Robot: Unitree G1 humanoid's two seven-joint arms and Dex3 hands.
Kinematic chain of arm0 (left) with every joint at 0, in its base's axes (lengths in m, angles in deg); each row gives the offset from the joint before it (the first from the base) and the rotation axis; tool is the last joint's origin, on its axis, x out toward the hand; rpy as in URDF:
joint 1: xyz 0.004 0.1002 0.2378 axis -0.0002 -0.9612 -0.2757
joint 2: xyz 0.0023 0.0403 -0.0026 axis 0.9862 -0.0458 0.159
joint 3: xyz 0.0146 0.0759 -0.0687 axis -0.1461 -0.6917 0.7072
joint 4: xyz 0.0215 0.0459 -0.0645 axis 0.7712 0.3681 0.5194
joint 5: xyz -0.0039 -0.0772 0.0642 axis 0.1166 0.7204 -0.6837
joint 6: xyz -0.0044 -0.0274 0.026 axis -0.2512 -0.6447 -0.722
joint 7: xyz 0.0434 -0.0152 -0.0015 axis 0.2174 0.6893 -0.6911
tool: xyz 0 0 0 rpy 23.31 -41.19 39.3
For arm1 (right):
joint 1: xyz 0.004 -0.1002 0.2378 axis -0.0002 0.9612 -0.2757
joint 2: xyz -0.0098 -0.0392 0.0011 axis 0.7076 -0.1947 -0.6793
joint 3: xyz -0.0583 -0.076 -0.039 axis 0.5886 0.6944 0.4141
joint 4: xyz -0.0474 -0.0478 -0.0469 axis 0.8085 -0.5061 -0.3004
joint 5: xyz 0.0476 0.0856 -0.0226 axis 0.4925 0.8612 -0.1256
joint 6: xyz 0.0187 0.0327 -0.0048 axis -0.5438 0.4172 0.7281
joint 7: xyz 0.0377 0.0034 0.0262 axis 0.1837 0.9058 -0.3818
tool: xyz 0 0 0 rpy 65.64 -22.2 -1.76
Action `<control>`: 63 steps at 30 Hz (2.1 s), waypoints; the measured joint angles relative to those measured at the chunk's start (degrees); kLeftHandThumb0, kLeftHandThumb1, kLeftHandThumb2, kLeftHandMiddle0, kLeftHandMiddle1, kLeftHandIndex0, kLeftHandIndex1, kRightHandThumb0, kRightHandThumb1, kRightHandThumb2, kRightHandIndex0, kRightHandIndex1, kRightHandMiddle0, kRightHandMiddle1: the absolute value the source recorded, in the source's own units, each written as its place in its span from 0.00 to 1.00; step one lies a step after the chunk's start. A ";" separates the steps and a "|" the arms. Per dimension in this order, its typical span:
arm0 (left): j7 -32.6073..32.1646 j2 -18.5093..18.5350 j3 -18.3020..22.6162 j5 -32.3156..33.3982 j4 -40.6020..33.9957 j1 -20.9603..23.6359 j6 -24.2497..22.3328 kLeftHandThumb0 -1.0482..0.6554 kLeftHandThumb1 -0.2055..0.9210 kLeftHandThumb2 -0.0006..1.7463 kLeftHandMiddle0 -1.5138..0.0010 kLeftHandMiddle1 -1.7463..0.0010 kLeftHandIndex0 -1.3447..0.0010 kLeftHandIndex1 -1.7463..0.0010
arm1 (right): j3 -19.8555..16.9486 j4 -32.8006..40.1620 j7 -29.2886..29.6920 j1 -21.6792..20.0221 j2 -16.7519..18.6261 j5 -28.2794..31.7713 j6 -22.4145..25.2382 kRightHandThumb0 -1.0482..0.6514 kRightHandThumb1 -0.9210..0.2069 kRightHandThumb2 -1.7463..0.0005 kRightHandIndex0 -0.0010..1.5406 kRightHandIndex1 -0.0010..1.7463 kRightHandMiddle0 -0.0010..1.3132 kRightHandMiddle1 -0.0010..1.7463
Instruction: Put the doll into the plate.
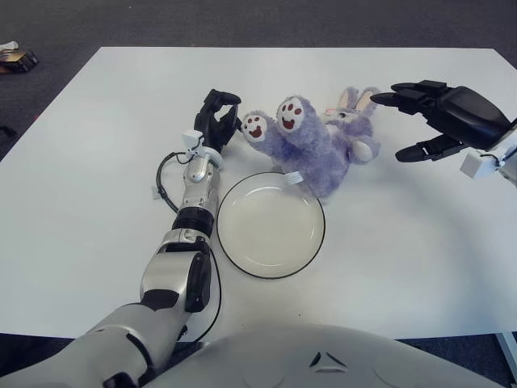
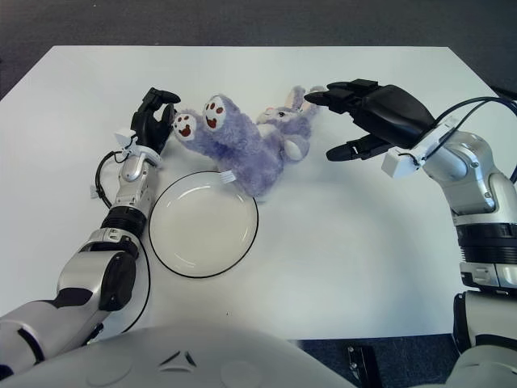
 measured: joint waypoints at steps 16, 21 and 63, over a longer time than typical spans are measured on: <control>-0.52 -0.16 -0.08 -0.42 -0.14 0.00 0.00 0.41 1.00 0.16 0.41 0.00 0.66 0.15 | 2.33 1.64 0.36 1.07 2.11 -1.99 1.55 0.08 0.00 0.84 0.00 0.00 0.06 0.01; -0.74 -0.22 -0.10 -0.47 -0.13 0.00 0.00 0.41 1.00 0.16 0.41 0.00 0.66 0.15 | 3.61 1.59 1.01 1.21 3.09 -2.92 2.20 0.07 0.00 0.85 0.00 0.00 0.06 0.01; -2.26 -0.89 -0.14 -1.45 -0.30 -0.11 0.49 0.41 1.00 0.15 0.41 0.00 0.65 0.16 | 14.06 -7.19 7.45 -6.20 12.08 -11.26 6.11 0.08 0.00 0.98 0.00 0.00 0.04 0.00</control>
